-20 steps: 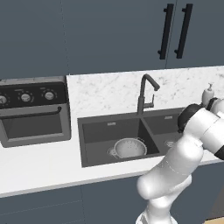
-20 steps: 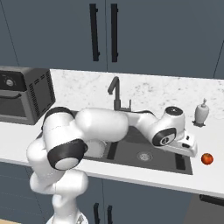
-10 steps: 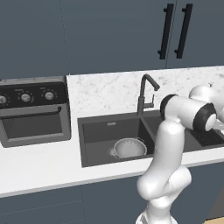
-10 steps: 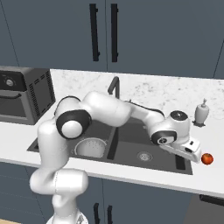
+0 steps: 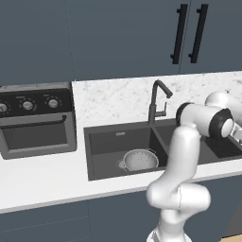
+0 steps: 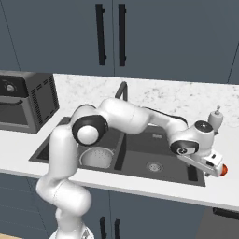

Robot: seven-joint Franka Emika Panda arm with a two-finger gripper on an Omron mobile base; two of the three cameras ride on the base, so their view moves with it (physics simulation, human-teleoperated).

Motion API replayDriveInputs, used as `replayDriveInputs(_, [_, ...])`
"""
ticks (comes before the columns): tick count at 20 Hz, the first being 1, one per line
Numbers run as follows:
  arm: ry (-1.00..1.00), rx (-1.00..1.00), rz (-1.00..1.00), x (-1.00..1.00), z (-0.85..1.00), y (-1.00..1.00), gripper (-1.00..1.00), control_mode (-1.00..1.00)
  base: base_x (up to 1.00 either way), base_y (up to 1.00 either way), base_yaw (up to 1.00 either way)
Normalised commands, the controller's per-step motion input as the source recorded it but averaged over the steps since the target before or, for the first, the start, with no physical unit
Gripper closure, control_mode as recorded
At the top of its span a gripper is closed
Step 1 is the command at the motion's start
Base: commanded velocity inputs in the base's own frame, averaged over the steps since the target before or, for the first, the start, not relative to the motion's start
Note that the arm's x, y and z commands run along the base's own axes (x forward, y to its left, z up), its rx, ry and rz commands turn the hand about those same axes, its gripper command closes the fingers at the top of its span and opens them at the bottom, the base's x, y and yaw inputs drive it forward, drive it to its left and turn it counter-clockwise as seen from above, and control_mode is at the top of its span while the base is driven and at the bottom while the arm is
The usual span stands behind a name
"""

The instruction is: Put the colander in the sink, put the apple in the colander, and turn on the sink faucet and pour water over the colander.

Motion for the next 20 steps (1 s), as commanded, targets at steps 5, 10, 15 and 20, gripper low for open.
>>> replayDriveInputs(5, [0.0, 0.0, -0.02, 0.22, -0.14, -0.09, -1.0, -1.0, 0.0, 0.0, 0.0])
replayDriveInputs(10, [0.0, 0.0, -0.05, 0.2, -0.22, -0.23, -1.0, -1.0, 0.0, 0.0, 0.0])
replayDriveInputs(15, [0.0, 0.0, -0.09, 0.22, -0.12, -0.36, -1.0, -1.0, 0.0, 0.0, 0.0])
replayDriveInputs(20, [0.0, 0.0, -0.09, 0.28, -0.03, -0.39, -1.0, -1.0, 0.0, 0.0, 0.0])
